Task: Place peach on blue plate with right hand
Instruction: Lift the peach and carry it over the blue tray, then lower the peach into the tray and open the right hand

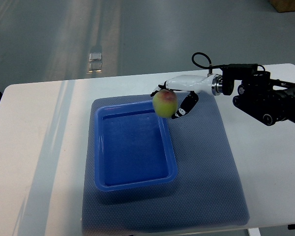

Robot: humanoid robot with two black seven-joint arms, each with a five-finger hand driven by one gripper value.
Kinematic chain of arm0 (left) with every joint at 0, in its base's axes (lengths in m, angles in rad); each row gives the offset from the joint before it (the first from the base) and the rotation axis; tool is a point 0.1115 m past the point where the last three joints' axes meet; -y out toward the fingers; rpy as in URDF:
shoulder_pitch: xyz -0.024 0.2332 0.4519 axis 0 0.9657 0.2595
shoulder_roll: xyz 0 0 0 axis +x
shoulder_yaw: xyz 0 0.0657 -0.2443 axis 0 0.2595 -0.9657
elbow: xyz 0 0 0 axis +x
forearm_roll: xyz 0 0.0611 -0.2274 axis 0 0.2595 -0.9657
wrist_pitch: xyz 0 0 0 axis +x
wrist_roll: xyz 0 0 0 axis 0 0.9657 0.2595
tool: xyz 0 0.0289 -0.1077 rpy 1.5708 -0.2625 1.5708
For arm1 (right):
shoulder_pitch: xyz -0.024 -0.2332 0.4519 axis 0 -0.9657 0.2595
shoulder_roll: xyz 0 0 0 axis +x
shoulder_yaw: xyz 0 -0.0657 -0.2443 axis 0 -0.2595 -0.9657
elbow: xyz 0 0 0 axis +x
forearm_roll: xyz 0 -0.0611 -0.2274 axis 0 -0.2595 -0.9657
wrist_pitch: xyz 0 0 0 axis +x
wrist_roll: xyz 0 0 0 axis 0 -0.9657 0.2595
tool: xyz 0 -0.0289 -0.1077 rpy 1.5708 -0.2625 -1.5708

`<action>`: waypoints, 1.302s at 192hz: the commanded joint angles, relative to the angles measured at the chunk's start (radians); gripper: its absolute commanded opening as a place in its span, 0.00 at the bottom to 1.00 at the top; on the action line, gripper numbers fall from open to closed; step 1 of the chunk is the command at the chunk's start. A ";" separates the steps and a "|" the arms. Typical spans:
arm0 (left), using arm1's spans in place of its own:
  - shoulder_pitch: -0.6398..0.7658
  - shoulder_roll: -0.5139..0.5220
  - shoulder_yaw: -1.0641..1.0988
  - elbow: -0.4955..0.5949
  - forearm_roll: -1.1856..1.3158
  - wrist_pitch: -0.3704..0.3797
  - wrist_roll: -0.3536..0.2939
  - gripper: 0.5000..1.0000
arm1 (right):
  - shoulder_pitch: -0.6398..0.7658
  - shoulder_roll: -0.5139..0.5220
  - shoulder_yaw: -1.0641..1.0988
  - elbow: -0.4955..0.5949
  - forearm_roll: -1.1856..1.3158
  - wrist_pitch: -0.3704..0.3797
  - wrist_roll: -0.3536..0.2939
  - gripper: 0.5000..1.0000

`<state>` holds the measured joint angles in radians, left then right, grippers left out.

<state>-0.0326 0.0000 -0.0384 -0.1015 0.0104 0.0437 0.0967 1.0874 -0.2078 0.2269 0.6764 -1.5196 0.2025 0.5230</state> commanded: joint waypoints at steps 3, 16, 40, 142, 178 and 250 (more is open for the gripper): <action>0.000 0.000 0.000 0.000 -0.001 0.004 0.000 1.00 | 0.006 0.070 -0.008 -0.029 0.015 0.001 0.000 0.28; 0.000 0.000 0.000 0.000 -0.001 0.004 0.000 1.00 | 0.008 0.116 -0.009 -0.064 0.015 0.003 0.000 0.32; 0.002 0.000 0.000 0.002 -0.001 0.005 0.000 1.00 | 0.005 0.180 -0.014 -0.109 0.010 0.003 -0.001 0.41; 0.002 0.000 0.000 0.000 0.000 0.005 0.000 1.00 | -0.008 0.208 -0.064 -0.161 0.012 -0.014 0.000 0.86; 0.002 0.000 0.000 0.000 0.000 0.005 0.000 1.00 | -0.003 0.208 -0.064 -0.161 0.012 -0.011 0.002 0.86; 0.000 0.000 0.002 -0.003 0.000 0.004 0.000 1.00 | 0.031 0.122 -0.032 -0.158 0.137 0.003 0.003 0.86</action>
<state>-0.0317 0.0000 -0.0373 -0.1014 0.0109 0.0491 0.0966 1.0967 -0.0307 0.1871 0.5178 -1.4678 0.1962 0.5266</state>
